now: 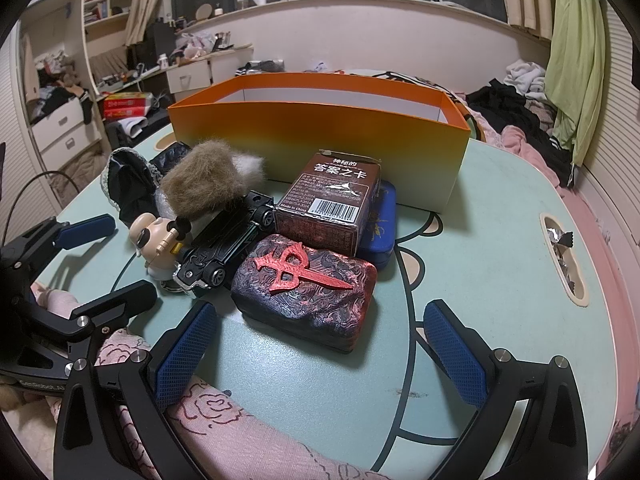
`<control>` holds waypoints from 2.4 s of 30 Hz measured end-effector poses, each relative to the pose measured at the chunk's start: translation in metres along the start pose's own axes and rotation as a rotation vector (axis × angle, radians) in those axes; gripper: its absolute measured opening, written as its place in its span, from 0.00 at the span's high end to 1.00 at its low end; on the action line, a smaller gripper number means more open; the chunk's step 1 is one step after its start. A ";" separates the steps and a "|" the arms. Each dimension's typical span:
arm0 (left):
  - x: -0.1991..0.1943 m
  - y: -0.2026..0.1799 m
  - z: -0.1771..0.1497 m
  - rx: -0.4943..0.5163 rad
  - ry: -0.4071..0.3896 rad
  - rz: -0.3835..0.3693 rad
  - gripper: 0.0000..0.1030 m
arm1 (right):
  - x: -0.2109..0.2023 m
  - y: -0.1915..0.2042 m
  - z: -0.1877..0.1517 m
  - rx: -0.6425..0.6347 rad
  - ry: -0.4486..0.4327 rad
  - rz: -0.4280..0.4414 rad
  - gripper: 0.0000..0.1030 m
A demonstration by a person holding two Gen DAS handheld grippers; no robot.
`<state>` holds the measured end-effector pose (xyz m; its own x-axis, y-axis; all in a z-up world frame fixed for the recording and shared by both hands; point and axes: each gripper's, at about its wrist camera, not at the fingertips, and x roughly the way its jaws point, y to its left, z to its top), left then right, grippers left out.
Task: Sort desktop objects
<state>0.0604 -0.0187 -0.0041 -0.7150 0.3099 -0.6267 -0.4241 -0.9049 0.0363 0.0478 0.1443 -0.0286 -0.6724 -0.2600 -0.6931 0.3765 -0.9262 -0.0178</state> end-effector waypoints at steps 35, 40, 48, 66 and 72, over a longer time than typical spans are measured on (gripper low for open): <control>0.011 0.052 0.047 -0.188 0.006 -0.019 0.29 | -0.001 -0.010 0.008 -0.042 0.014 0.108 0.00; 0.035 0.062 0.039 -0.258 0.090 -0.095 0.70 | -0.012 -0.040 0.008 0.169 -0.009 0.266 0.00; -0.007 0.058 0.036 -0.206 -0.090 -0.067 0.75 | -0.015 -0.005 0.025 0.100 -0.034 0.095 0.01; -0.033 0.045 0.076 -0.176 -0.187 -0.075 0.75 | -0.058 -0.040 0.055 0.142 -0.216 0.082 0.41; 0.017 0.045 0.144 -0.230 -0.151 -0.085 0.72 | -0.024 -0.048 0.140 0.126 -0.246 0.053 0.40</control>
<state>-0.0508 -0.0120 0.0994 -0.7642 0.4120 -0.4963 -0.3612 -0.9108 -0.1999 -0.0428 0.1567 0.0898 -0.7939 -0.3534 -0.4948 0.3435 -0.9321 0.1146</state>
